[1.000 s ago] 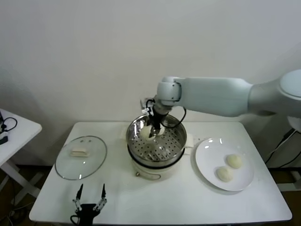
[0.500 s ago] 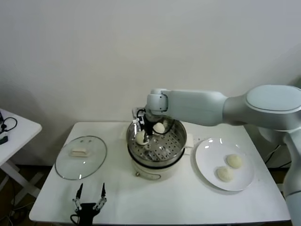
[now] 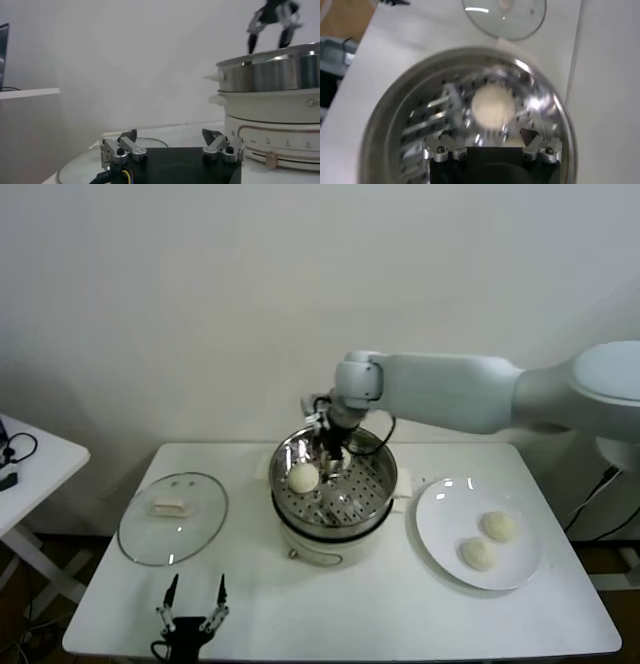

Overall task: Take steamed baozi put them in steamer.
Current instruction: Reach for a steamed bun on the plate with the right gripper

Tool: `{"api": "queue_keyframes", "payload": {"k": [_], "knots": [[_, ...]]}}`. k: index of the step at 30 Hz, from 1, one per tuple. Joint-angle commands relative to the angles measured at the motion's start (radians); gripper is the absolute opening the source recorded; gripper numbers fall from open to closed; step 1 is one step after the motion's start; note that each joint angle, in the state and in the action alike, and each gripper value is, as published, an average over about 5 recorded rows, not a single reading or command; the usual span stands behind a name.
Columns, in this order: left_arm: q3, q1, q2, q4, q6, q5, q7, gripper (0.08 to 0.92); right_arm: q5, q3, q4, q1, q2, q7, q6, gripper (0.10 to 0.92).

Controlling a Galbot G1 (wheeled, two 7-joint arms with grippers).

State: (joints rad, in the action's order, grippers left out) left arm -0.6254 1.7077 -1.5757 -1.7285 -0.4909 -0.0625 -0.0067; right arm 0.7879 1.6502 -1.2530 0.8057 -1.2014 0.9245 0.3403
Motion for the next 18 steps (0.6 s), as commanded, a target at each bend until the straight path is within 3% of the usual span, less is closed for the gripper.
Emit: {"api": "queue_keyframes", "payload": {"k": [1, 9, 18], "knots": [[0.002, 0.002, 0.002, -0.001, -0.001, -0.003, 0.001, 0.823, -0.012, 0.323, -0.208, 0.307, 0.321, 0.171, -0.154, 0.823], [0.007, 0.005, -0.001, -0.003, -0.003, -0.009, 0.000, 0.823, -0.282, 0.340, -0.270, 0.150, 0.506, 0.074, -0.107, 0.823], [0.000, 0.006, -0.004, 0.005, -0.006, -0.011, -0.003, 0.823, -0.424, 0.150, -0.230, -0.145, 0.601, -0.057, -0.026, 0.823]]}}
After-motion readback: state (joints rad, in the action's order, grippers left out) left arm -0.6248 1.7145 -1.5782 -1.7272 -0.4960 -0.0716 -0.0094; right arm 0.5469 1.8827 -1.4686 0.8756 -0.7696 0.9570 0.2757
